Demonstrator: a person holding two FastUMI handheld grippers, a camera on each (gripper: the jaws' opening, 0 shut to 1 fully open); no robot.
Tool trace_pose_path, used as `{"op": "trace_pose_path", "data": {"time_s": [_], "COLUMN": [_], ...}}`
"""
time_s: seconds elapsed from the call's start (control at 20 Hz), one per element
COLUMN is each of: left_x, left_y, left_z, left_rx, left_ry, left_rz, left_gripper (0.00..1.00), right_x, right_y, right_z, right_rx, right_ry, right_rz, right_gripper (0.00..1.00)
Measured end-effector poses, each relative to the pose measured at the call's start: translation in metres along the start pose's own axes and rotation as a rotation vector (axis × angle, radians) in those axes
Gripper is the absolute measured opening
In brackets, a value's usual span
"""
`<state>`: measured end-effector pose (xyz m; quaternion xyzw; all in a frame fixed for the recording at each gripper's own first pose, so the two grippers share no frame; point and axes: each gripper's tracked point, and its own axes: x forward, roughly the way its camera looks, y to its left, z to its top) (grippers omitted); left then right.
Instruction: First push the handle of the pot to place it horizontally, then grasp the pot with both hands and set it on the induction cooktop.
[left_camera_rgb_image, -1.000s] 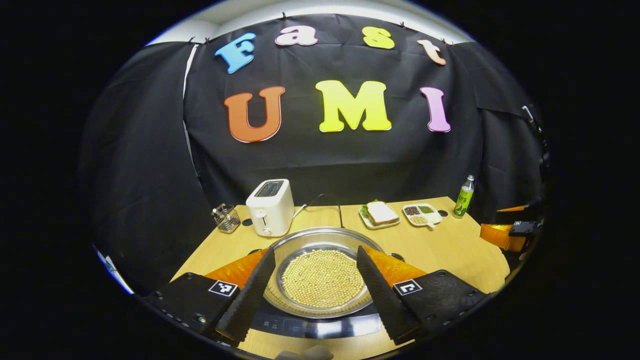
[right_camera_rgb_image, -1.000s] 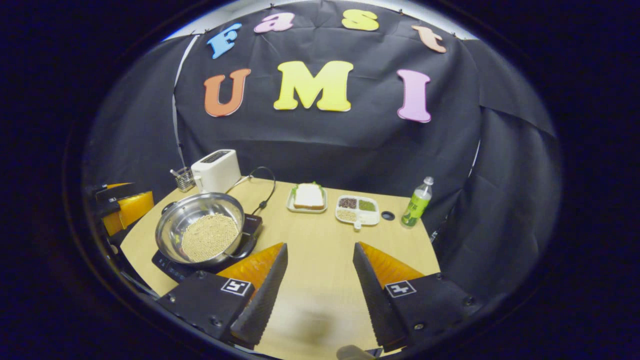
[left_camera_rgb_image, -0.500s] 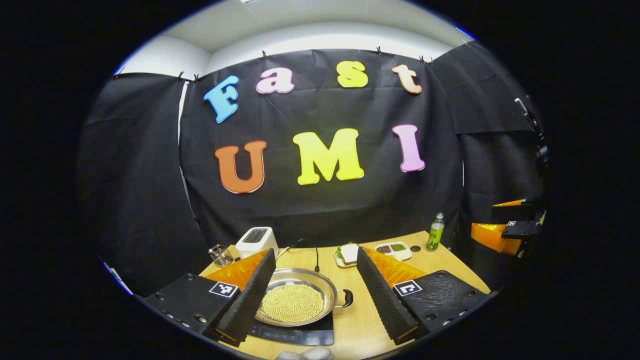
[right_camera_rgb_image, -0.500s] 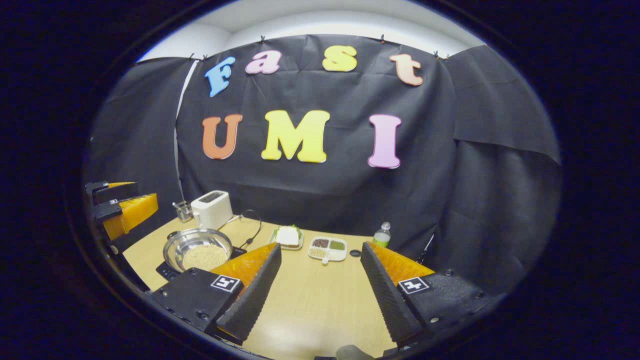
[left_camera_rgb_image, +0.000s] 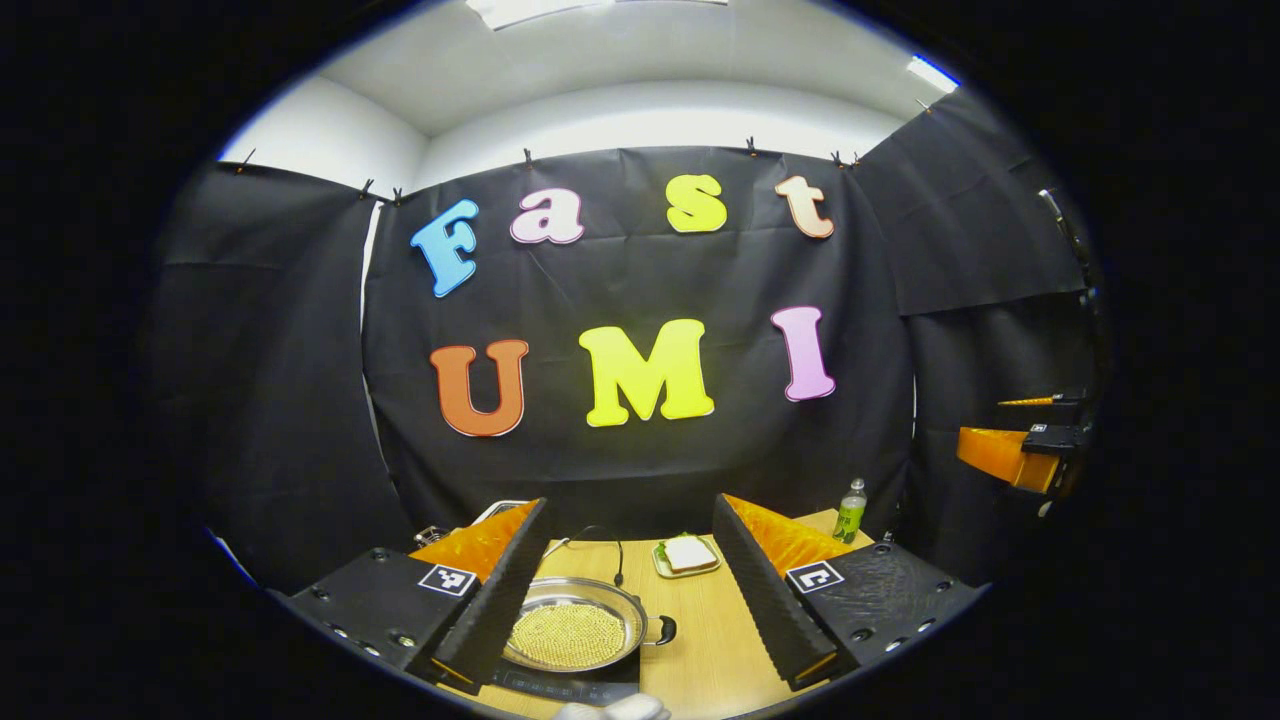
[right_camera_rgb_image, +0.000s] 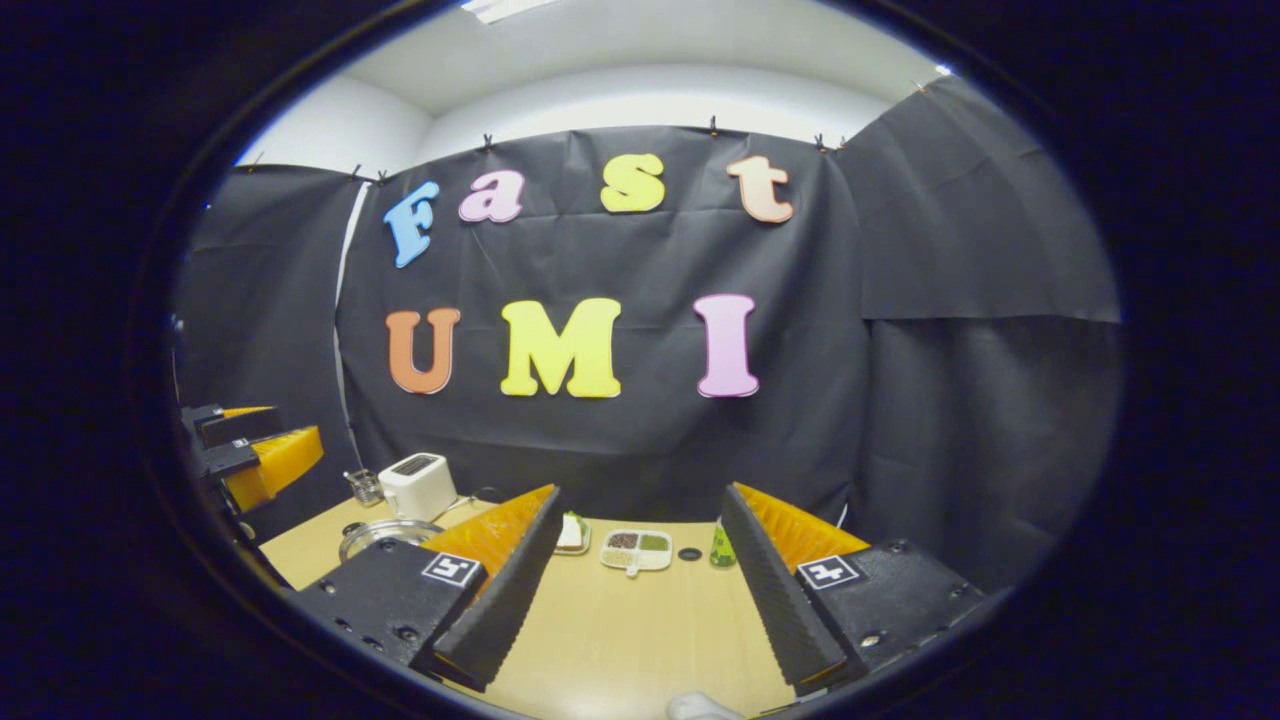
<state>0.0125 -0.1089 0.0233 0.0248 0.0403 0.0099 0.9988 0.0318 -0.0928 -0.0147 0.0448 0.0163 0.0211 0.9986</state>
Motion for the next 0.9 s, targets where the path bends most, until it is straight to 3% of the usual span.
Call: {"op": "trace_pose_path", "data": {"time_s": [0.9], "left_x": [0.0], "left_y": [-0.005], "left_z": [0.01], "left_rx": [-0.007], "left_ry": [-0.002], "left_rz": [0.017], "left_gripper": [0.97], "right_x": [-0.009], "right_y": [-0.032], "right_z": [0.007], "right_rx": [0.042], "right_ry": [-0.017], "right_rz": [-0.035], "right_gripper": [1.0]}}
